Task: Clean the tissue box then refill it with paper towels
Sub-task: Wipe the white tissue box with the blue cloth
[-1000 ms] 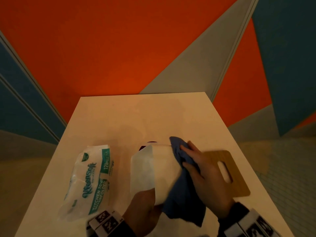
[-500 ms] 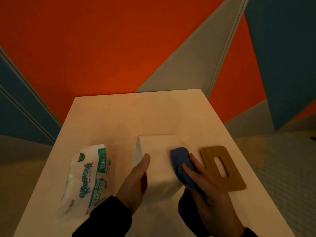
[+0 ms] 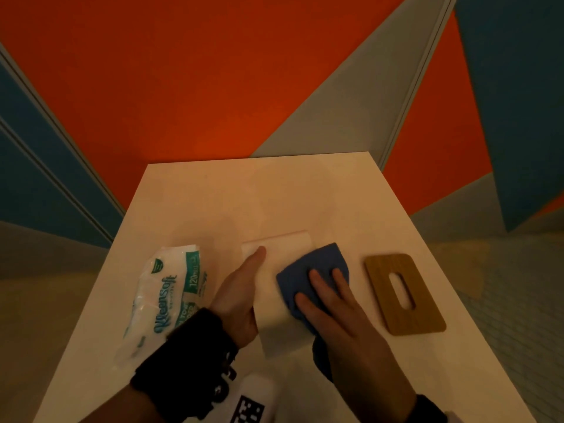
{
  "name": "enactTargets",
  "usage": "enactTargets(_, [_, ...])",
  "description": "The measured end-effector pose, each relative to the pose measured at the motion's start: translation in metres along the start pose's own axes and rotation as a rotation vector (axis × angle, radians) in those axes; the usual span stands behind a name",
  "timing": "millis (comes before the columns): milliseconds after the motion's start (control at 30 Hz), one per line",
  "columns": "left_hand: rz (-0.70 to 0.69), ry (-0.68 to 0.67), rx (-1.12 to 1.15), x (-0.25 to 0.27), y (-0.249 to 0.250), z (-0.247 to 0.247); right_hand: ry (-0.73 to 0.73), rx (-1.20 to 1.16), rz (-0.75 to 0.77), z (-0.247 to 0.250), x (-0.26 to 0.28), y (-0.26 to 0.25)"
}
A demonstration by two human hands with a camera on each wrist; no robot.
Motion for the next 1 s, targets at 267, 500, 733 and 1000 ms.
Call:
enactTargets(267, [-0.019,0.034,-0.114,0.002,0.005,0.001,-0.150,0.035,0.102,-0.014,0.004,-0.001])
enactTargets(500, [-0.186,-0.003,-0.282,0.004,0.028,-0.008,-0.128,-0.002,0.123,-0.007,0.009,-0.002])
enactTargets(733, [-0.288,-0.100,-0.432,0.019,0.023,-0.010,-0.005,-0.112,-0.055,0.034,-0.014,0.020])
enactTargets(1000, [-0.506,-0.107,-0.917,0.032,0.025,-0.008,0.032,-0.203,-0.010,0.055,-0.028,0.003])
Point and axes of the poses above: each hand's wrist, its own x-axis away from the middle knuckle, its own z-axis out of the back of the hand, y = z × x, the point moved 6 cm from there along -x, towards the middle knuckle, and after that the axes turned 8 degrees about -x, right-handed, at the moved point
